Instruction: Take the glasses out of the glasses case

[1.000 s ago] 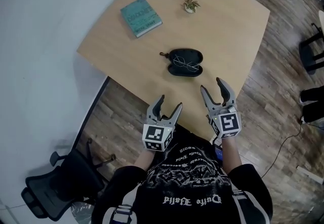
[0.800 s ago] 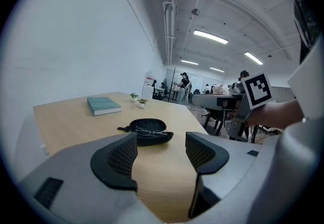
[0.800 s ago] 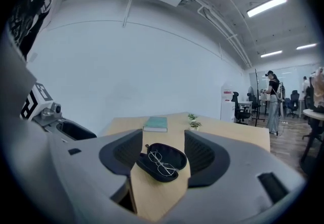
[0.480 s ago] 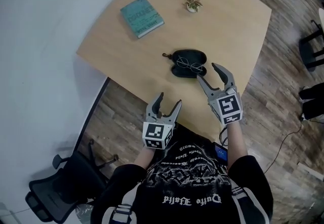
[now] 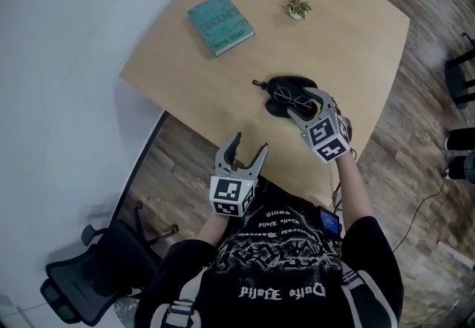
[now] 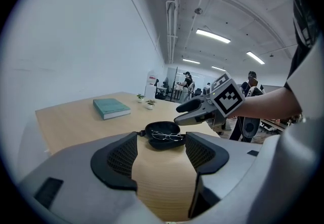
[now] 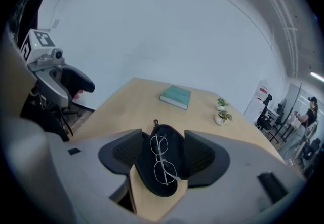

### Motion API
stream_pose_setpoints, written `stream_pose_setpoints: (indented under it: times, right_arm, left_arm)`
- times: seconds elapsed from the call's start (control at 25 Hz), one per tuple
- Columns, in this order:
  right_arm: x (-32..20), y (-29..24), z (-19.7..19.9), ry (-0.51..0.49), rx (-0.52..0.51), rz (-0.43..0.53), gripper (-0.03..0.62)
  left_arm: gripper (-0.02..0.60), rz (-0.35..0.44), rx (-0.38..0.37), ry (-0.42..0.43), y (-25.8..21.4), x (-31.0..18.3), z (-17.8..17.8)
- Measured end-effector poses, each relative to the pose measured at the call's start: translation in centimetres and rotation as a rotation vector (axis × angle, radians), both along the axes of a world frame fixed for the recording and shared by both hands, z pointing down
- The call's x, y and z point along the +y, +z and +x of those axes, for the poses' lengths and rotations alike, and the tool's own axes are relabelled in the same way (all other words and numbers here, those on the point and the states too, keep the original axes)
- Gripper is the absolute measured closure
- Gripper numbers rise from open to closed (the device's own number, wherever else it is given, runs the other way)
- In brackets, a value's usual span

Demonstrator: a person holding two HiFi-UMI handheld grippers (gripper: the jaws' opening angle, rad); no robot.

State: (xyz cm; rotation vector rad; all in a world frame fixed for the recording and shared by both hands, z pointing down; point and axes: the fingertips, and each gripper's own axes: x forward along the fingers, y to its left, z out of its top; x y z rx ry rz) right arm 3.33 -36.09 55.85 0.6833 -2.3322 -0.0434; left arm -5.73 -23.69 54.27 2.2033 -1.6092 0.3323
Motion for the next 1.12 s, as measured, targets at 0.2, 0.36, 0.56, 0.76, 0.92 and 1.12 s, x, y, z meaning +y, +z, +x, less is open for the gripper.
stream_pose_setpoints:
  times: [0.2,0.36,0.56,0.76,0.92,1.12]
  right_arm:
    - [-0.9,3.7,-1.1,-0.103,0.179,-0.021,0.321]
    - [-1.3,6.4,-1.5,-0.164,0.281,-0.051,0.321]
    - [-1.8,9.2,-1.5,-0.179,0.359,-0.127,0.321]
    - [-2.0,11.0,-1.5,-0.194,0.412,-0.164,0.356]
    - [-2.1,11.9,-1.2,-0.184,0.417,-0.205,0.361]
    - [-1.7,12.2,-1.3,-0.177,0.387,-0.268,0.407]
  left_arm:
    - [0.278,-0.013,-0.001,-0.036,0.3,-0.1,-2.0]
    - [0.278,-0.030,-0.004,-0.066,0.9,-0.1,-3.4]
    - [0.278,-0.048,-0.008,-0.092,1.5,-0.3,-4.7]
    - [0.278,-0.076,-0.005,-0.088,2.3,0.1,-5.5]
    - [0.278,-0.087,0.003,-0.096,2.7,0.0,-5.7]
    - [0.278,-0.085,0.010,-0.082,2.8,-0.2,-5.2]
